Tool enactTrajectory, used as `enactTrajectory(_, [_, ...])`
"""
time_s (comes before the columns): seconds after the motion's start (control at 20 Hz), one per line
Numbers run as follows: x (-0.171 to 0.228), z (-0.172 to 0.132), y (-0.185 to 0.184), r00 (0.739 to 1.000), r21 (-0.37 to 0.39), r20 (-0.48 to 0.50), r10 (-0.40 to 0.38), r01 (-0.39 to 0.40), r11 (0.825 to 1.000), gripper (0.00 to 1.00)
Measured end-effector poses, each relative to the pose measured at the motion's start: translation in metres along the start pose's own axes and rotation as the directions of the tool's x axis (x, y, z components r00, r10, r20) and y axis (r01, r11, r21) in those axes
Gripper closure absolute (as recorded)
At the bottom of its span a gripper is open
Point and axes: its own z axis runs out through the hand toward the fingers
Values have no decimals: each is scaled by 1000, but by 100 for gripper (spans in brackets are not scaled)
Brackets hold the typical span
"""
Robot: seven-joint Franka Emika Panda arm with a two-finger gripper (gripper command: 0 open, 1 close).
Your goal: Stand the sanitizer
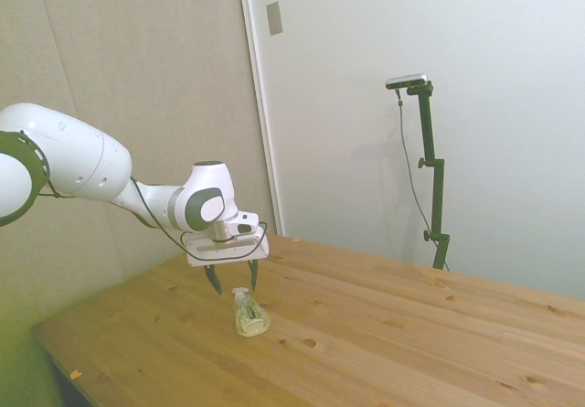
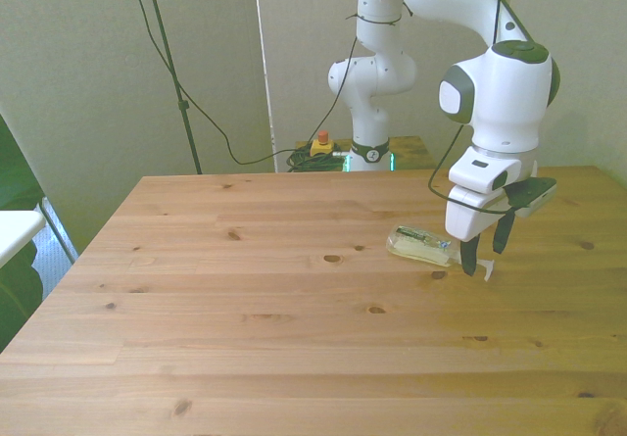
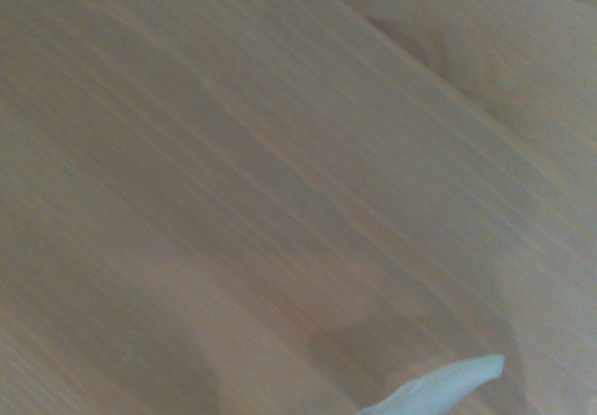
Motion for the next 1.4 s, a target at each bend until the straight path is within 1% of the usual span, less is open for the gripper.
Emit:
enactTrajectory(0.25, [-3, 9, 4, 1000, 3, 6, -1, 1, 1000, 100])
enactTrajectory(0.6, [-3, 14, 6, 1000, 12, -1, 0, 0, 1000, 100])
enactTrajectory(1.2, [-3, 14, 7, 999, 20, -32, 3, -2, 1000, 100])
enactTrajectory(1.3, [-2, 13, 11, 999, 21, -42, 18, -17, 1000, 100])
enactTrajectory(1.4, [1, 9, 20, 996, 21, -49, 73, -72, 997, 100])
